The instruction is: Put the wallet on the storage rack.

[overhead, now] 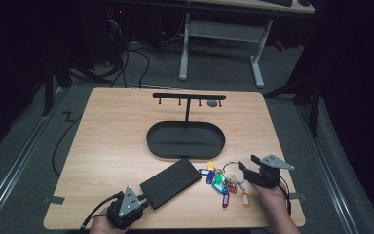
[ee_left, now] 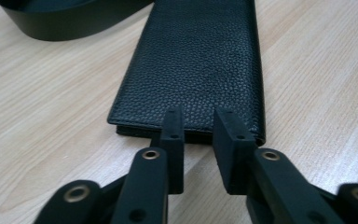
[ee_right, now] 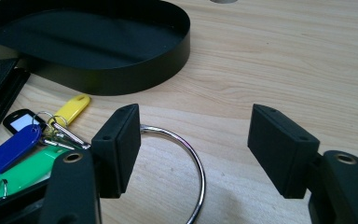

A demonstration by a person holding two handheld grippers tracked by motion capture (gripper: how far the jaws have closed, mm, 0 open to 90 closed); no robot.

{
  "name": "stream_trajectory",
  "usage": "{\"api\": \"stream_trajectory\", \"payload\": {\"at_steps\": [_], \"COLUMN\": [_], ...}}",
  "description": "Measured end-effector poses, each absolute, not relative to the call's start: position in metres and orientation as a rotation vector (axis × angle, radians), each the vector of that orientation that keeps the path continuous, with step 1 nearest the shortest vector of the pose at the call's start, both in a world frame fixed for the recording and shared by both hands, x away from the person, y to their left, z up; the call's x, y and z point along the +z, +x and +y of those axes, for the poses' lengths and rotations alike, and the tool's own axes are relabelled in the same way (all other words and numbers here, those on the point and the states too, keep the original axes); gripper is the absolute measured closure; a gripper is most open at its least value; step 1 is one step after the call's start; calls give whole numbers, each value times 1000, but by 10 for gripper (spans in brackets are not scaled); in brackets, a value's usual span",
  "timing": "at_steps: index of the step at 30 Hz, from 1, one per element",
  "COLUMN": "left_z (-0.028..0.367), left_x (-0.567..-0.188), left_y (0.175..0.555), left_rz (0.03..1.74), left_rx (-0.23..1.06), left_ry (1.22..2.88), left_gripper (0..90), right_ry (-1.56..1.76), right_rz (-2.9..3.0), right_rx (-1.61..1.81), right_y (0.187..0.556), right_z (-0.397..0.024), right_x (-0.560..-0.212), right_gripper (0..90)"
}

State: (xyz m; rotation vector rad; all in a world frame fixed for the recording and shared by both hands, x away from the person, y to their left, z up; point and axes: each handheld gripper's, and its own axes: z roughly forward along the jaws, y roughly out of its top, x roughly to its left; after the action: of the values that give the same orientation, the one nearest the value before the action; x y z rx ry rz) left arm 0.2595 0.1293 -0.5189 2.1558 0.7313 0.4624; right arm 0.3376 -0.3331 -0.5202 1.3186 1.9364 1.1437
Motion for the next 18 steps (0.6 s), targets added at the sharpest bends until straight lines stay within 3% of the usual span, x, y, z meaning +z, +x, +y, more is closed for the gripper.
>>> {"api": "stream_trajectory", "payload": {"at_steps": [11,18], "left_z": [131,116], "left_x": [-513,-510], "left_y": [266,274], "left_rz": [736,637], "left_rx": [498,495], "left_ry": [2107,2099], "left_gripper": [523,523], "right_ry": [1318,1361], "right_rz": [1948,1968], "right_rx": [1143,1131], "right_y": [333,321], "right_z": [-337,-348], "right_x": [-520,-524], "right_gripper": [343,336]}}
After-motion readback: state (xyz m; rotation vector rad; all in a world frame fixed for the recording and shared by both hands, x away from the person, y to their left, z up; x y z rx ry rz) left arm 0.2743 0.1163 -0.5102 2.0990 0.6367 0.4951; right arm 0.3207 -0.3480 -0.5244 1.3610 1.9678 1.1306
